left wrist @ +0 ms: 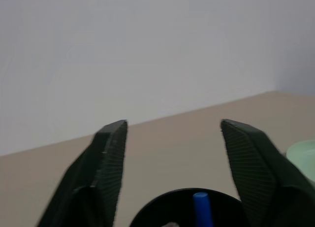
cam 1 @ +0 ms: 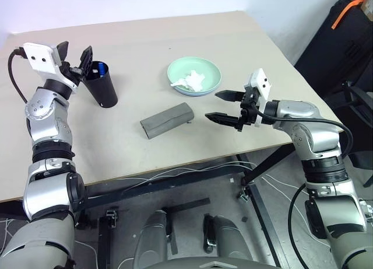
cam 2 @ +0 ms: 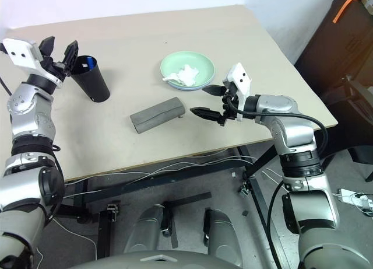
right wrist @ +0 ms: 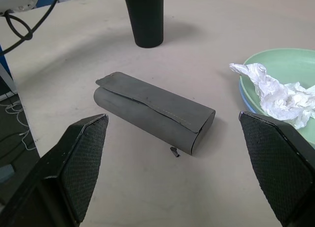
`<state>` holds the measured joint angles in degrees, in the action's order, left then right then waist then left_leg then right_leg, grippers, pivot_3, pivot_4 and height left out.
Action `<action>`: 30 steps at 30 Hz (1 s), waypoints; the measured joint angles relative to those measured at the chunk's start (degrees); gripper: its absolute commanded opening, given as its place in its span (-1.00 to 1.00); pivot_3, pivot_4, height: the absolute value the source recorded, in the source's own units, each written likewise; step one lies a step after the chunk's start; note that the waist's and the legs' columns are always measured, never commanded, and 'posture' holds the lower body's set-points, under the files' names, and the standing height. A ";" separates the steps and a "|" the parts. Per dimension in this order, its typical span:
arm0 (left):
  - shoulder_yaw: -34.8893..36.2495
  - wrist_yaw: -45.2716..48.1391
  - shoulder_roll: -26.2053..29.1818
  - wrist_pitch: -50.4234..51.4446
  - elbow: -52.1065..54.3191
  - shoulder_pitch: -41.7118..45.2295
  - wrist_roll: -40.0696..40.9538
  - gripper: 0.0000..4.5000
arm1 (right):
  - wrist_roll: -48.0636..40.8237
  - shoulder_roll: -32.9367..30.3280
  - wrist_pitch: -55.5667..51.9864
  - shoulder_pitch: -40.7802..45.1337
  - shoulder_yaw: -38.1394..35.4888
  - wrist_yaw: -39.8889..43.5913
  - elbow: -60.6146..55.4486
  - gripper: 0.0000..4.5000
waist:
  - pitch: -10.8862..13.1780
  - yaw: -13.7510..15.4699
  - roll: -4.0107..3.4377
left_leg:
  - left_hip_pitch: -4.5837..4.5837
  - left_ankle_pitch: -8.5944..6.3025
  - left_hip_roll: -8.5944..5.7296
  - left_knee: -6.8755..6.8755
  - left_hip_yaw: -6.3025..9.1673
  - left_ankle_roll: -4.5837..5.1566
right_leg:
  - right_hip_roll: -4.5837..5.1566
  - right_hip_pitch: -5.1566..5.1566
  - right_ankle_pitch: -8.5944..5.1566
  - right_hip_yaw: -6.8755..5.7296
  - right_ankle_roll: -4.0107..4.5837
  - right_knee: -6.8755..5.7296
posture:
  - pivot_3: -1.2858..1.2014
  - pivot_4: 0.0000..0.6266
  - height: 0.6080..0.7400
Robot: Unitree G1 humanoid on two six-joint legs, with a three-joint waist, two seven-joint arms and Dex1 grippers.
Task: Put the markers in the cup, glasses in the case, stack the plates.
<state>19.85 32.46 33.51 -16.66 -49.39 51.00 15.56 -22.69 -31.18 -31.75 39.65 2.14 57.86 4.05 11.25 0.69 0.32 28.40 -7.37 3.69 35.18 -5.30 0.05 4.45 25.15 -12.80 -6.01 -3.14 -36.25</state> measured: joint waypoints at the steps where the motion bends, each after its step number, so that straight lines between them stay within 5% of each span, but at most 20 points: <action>1: 0.00 -0.04 0.00 0.00 0.05 -0.19 0.00 0.99 | 0.01 0.00 0.00 -0.03 0.00 0.00 0.00 1.00 | 0.00 -0.01 0.00 | 0.00 0.00 0.00 0.00 0.00 0.00 | 0.00 0.00 0.00 0.00 0.00 0.00 | 0.03 -0.52 0.81; 8: -0.04 0.17 -0.14 1.02 4.13 -2.84 0.33 0.99 | 0.07 0.00 0.06 -0.05 0.04 0.09 0.04 1.00 | 0.00 -0.05 0.00 | 0.00 0.00 0.00 0.02 0.00 0.00 | 0.00 -0.02 0.00 0.00 0.00 -0.01 | 0.03 -0.52 0.81; 22: 2.37 20.47 8.94 29.28 41.52 -29.65 19.79 0.99 | -0.59 0.01 3.51 -0.56 -1.59 1.64 4.95 1.00 | -0.02 -0.31 -0.04 | -0.16 -0.03 0.16 -0.05 0.02 -0.05 | 0.08 0.12 -0.09 0.02 0.23 0.00 | 0.03 -0.52 0.81; 30: 1.75 22.34 7.40 27.60 44.59 -35.51 18.62 0.99 | -2.42 0.06 2.40 -0.78 -3.81 1.64 9.39 1.00 | -0.03 -0.05 -0.06 | -0.04 -0.05 0.21 -0.32 -0.16 -0.06 | 0.23 0.24 0.06 0.05 0.31 0.20 | 0.03 -0.52 0.81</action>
<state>21.60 54.80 40.90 10.94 -4.80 15.49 34.18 -25.11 -31.12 -29.36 38.86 -1.67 59.51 13.44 11.22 0.65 0.26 28.37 -7.43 3.90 34.86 -5.47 -0.01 4.68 25.39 -12.75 -5.96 -2.83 -36.05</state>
